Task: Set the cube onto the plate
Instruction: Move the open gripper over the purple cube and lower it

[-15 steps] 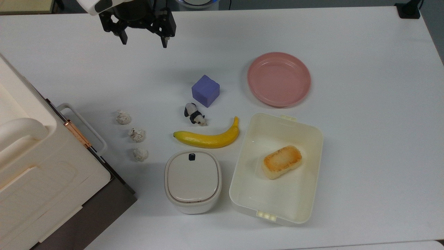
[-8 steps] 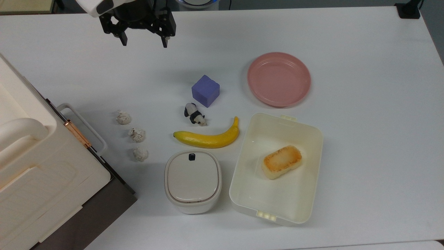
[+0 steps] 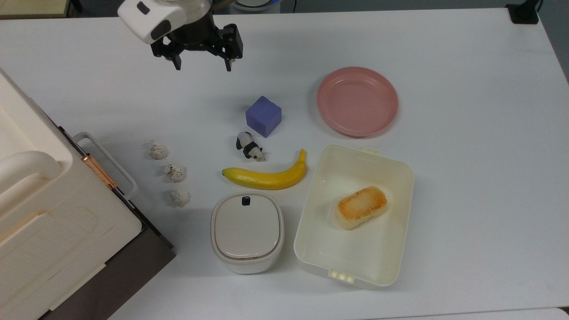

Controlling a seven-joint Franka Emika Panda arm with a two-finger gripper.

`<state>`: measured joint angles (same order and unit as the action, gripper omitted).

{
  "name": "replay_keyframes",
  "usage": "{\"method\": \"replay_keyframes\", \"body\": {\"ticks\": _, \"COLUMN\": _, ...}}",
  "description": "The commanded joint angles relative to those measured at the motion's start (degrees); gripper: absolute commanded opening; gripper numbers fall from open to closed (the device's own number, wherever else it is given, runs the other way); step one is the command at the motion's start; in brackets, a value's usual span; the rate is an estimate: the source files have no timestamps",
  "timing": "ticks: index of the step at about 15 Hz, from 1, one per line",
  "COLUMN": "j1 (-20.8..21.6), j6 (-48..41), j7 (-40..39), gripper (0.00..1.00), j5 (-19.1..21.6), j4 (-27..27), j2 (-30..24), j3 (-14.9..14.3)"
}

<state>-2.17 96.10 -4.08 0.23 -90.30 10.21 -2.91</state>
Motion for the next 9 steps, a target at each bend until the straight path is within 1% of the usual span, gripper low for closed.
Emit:
{"method": "replay_keyframes", "body": {"ticks": 1, "j1": 1.6, "j6": -1.3, "j7": 1.2, "gripper": 1.00, "j5": 0.4, "j4": 0.1, "j2": 0.5, "j3": -0.3}}
{"method": "replay_keyframes", "body": {"ticks": 3, "j1": 2.1, "j6": -0.7, "j7": 1.2, "gripper": 1.00, "j5": 0.0, "j4": 0.2, "j2": 1.7, "j3": -0.3}}
{"method": "replay_keyframes", "body": {"ticks": 5, "j1": 2.5, "j6": 2.1, "j7": 1.5, "gripper": 1.00, "j5": 0.0, "j4": -0.2, "j2": 2.3, "j3": -0.3}}
{"method": "replay_keyframes", "body": {"ticks": 7, "j1": 3.5, "j6": 5.6, "j7": 2.9, "gripper": 1.00, "j5": -0.1, "j4": -1.8, "j2": 2.6, "j3": -0.3}}
{"method": "replay_keyframes", "body": {"ticks": 9, "j1": 4.0, "j6": 6.4, "j7": 3.2, "gripper": 1.00, "j5": -0.5, "j4": -2.9, "j2": 2.9, "j3": -0.3}}
